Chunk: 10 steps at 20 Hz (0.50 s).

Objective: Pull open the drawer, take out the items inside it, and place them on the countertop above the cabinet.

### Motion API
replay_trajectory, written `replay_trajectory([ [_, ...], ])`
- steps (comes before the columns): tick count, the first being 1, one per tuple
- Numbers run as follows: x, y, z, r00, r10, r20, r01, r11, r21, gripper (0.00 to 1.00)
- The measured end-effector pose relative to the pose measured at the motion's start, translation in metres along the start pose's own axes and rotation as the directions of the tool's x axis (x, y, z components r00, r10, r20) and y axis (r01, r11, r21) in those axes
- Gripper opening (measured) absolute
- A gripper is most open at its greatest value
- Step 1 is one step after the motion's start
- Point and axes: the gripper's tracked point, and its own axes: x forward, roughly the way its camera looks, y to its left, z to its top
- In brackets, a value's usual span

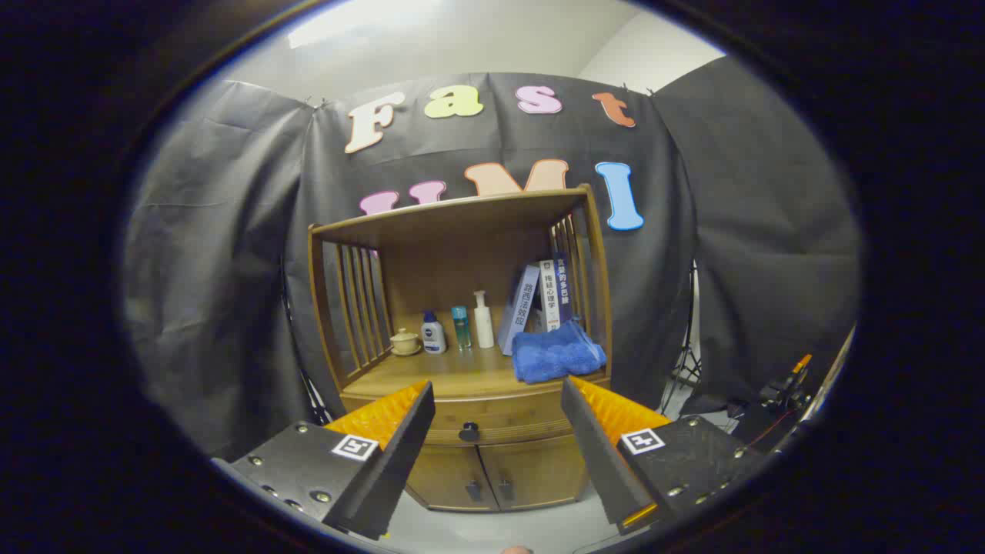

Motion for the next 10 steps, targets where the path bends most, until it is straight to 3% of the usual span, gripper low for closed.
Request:
replay_trajectory([
  [6,0.01,-0.007,-0.008,1.0,-0.022,-0.007,0.021,0.999,-0.035,0.99],
  [10,0.026,-0.006,-0.02,0.999,-0.029,-0.033,0.03,0.999,0.024,0.99],
])
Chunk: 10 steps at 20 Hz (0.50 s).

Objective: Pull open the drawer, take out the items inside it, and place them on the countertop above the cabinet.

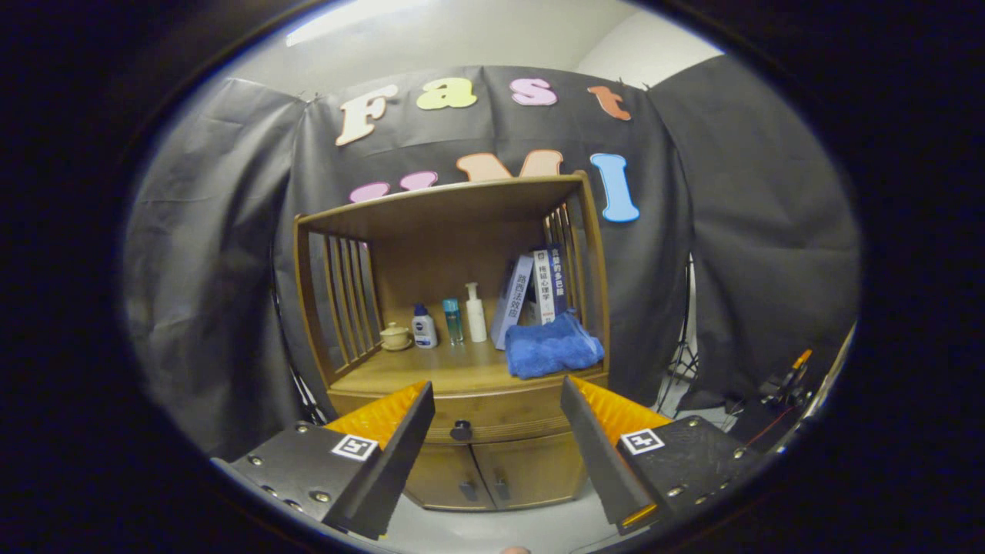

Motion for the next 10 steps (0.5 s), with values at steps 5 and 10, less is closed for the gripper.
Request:
replay_trajectory([
  [5,0.021,-0.007,-0.001,0.999,-0.028,0.025,0.028,1.0,0.009,0.99],
  [10,0.054,-0.01,-0.011,0.999,-0.034,0.036,0.034,0.999,-0.003,0.99],
])
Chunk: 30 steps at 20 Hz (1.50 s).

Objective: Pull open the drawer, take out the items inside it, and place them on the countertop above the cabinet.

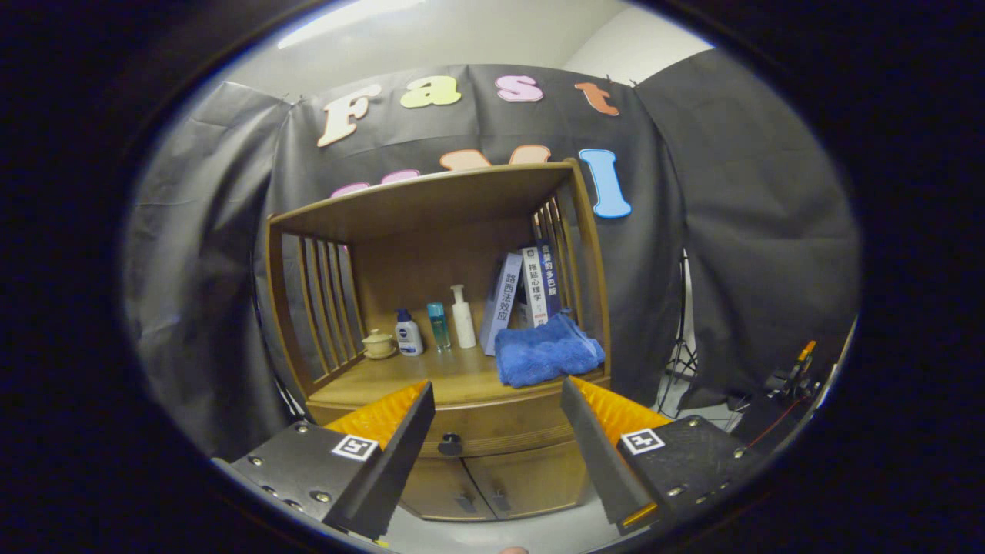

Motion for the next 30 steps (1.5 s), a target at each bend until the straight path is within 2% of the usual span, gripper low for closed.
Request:
replay_trajectory([
  [10,0.093,0.027,-0.098,0.995,0.049,-0.09,-0.05,0.999,-0.006,0.99],
  [14,0.119,0.052,-0.152,0.982,0.09,-0.166,-0.087,0.996,0.026,0.99],
  [20,0.144,0.085,-0.214,0.96,0.127,-0.25,-0.136,0.991,-0.017,0.99],
  [25,0.157,0.075,-0.225,0.974,0.075,-0.216,-0.084,0.996,-0.03,0.45],
  [28,0.154,0.078,-0.223,0.98,0.068,-0.187,-0.069,0.998,-0.001,0.41],
  [30,0.153,0.08,-0.224,0.979,0.084,-0.186,-0.086,0.996,-0.002,0.39],
])
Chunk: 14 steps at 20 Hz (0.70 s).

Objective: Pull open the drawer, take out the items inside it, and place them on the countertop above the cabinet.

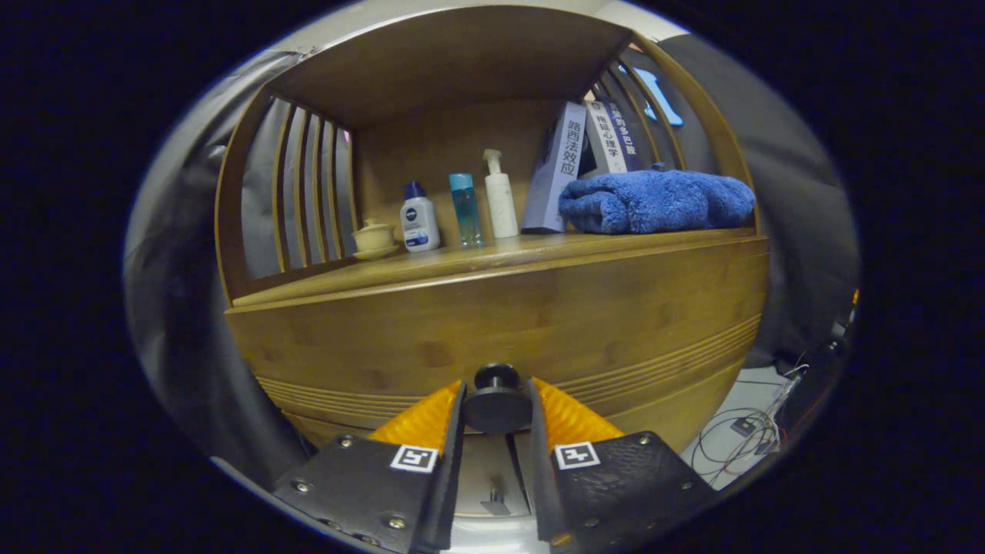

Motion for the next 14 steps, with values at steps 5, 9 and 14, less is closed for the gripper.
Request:
replay_trajectory([
  [5,-0.018,-0.004,-0.001,1.0,-0.008,0.013,0.009,0.996,-0.089,0.28],
  [9,-0.05,-0.004,-0.008,0.999,-0.033,-0.007,0.032,0.994,-0.101,0.28],
  [14,-0.102,-0.004,-0.017,1.0,-0.024,-0.004,0.023,0.995,-0.098,0.28],
])
